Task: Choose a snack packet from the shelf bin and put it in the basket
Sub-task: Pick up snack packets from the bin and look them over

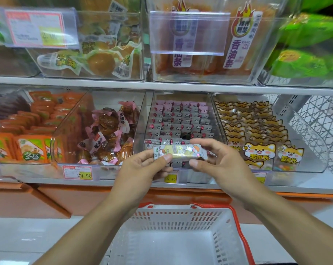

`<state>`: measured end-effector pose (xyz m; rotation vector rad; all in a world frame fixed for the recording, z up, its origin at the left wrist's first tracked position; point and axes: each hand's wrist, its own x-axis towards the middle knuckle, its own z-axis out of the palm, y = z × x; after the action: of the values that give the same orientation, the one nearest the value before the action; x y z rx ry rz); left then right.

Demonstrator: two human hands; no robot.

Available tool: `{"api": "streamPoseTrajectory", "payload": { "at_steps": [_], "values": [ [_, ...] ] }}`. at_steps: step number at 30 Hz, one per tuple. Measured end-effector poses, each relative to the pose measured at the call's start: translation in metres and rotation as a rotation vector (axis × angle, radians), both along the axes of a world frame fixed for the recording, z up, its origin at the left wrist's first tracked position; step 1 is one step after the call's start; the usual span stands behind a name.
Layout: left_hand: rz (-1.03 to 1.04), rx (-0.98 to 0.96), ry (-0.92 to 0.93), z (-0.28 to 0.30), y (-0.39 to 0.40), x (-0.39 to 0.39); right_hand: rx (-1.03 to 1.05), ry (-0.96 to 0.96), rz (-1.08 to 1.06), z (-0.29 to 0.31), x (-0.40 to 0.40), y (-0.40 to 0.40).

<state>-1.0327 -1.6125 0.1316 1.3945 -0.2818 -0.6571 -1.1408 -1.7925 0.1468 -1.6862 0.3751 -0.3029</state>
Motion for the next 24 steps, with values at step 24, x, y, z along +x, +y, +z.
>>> {"api": "streamPoseTrajectory", "payload": {
  "at_steps": [24],
  "values": [
    [-0.101, 0.608, -1.010, -0.009, -0.009, -0.011, -0.457, -0.122, -0.405, 0.007, 0.039, -0.029]
  ]
}}
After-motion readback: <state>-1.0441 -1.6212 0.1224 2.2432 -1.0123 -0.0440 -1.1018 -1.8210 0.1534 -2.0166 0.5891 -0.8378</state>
